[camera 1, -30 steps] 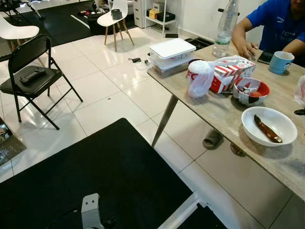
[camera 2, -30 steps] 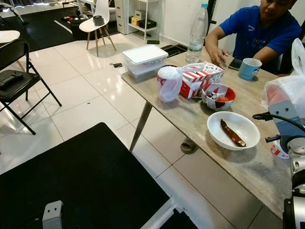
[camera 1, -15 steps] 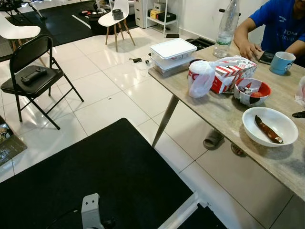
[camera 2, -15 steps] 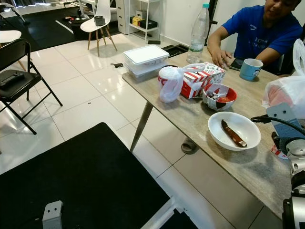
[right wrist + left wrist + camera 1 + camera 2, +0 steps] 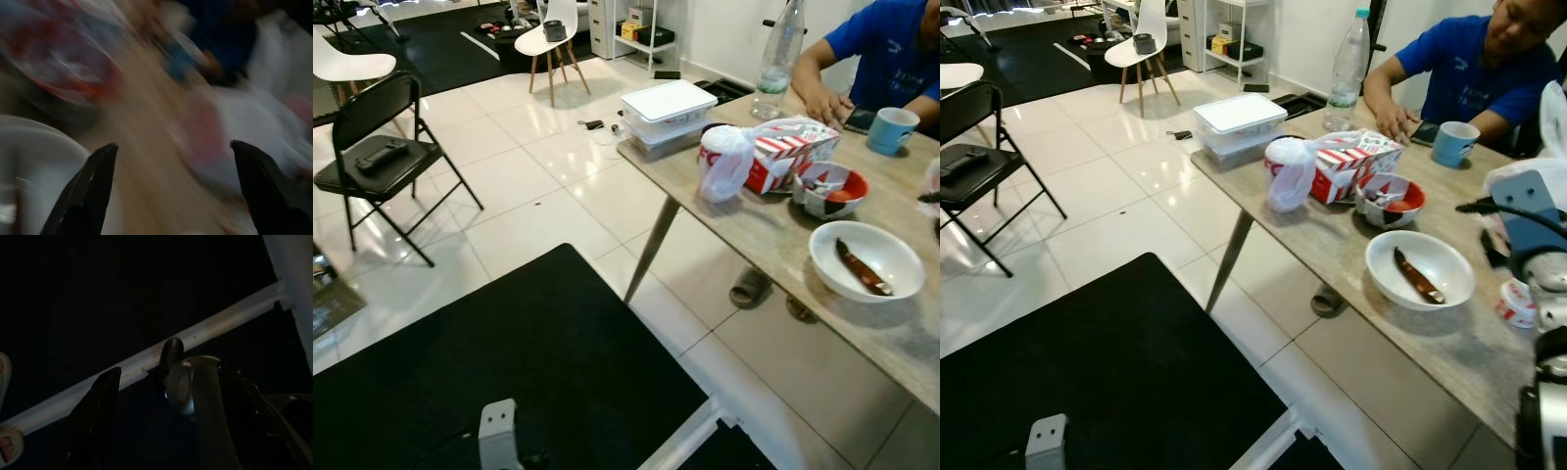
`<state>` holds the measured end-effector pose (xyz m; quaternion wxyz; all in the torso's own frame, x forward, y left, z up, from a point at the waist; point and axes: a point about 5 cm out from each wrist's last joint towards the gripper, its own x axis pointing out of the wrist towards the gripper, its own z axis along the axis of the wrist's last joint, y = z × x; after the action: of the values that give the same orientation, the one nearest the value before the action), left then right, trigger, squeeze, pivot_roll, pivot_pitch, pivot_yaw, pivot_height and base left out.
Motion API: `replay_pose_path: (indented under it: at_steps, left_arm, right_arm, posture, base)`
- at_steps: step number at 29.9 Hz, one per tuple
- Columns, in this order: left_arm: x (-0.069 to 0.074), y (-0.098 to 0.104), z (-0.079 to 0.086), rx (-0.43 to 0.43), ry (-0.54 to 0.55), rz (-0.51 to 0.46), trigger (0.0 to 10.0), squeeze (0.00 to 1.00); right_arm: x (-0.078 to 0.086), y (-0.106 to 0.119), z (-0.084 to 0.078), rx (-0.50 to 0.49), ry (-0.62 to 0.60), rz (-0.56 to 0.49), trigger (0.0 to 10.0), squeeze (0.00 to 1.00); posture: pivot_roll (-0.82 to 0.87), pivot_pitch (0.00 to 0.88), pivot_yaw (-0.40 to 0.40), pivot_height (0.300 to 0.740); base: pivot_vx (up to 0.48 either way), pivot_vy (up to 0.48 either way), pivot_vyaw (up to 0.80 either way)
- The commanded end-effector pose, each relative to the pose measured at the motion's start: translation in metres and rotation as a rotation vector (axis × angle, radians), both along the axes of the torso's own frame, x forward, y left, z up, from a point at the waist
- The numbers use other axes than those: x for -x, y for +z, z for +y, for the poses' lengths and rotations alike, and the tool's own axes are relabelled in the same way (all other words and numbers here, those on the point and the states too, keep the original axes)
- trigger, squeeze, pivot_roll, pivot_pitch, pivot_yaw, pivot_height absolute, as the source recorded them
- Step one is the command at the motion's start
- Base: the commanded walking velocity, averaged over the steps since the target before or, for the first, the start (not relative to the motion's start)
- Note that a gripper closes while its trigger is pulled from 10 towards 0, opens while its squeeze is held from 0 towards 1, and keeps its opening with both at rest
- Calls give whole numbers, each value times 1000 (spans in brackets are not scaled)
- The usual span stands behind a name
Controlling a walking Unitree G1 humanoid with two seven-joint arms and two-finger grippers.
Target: Restocking fridge
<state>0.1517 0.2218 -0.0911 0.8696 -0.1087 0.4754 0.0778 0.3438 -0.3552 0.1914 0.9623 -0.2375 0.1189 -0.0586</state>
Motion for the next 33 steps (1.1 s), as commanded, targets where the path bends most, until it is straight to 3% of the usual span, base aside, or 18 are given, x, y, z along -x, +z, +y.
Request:
replay_pose_path:
  at_steps: [1,2,4,6,8,9,10,11,13,18,22,33]
  left_arm:
    - [4,-1,0,-5,-7,11,10000,0]
    - [4,-1,0,-5,-7,11,10000,0]
    - [4,-1,0,-5,-7,11,10000,0]
    - [4,-1,0,-6,-8,12,10000,0]
    - [4,-1,0,-6,-8,12,10000,0]
    - [4,-1,1,-7,-8,12,10000,0]
    - [4,-1,2,-10,-9,12,10000,0]
    - [4,-1,2,-10,-9,12,10000,0]
    - [3,-1,3,-15,-9,10,10000,0]
    - [3,0,4,-16,-8,9,10000,0]
    - [3,0,4,-15,-8,10,10000,0]
    - [4,-1,2,-10,-7,13,10000,0]
  right_arm:
    - [-8,6,24,-70,207,-38,10000,0]
    - [-10,5,40,-102,343,-30,10000,0]
    - [-10,5,40,-102,343,-30,10000,0]
    - [-4,-6,69,-117,597,45,10000,0]
    - [-4,-6,69,-117,597,45,10000,0]
    - [0,-12,79,-116,686,88,10000,0]
    - [5,-24,86,-53,756,201,10000,0]
    - [5,-24,86,-53,756,201,10000,0]
    - [10,-36,89,14,796,325,10000,0]
    - [11,-39,89,28,806,365,10000,0]
    - [20,-48,75,113,759,488,10000,0]
    - [23,-54,70,108,694,561,10000,0]
  posture:
    - [-10,0,10,740]
    - [-10,0,10,740]
    - [-10,0,10,740]
    - [-10,0,8,740]
    - [-10,0,8,740]
    - [-8,0,8,740]
    - [-6,0,9,740]
    - [-6,0,9,740]
    - [-4,0,10,740]
    - [-4,0,11,740]
    - [-6,0,12,740]
    - [-5,0,9,740]
  base:
    - [0,0,0]
    - [0,0,0]
    - [0,0,0]
    - [0,0,0]
    - [0,0,0]
    - [0,0,0]
    - [0,0,0]
    - [0,0,0]
    - [0,0,0]
    - [0,0,0]
    - [0,0,0]
    - [0,0,0]
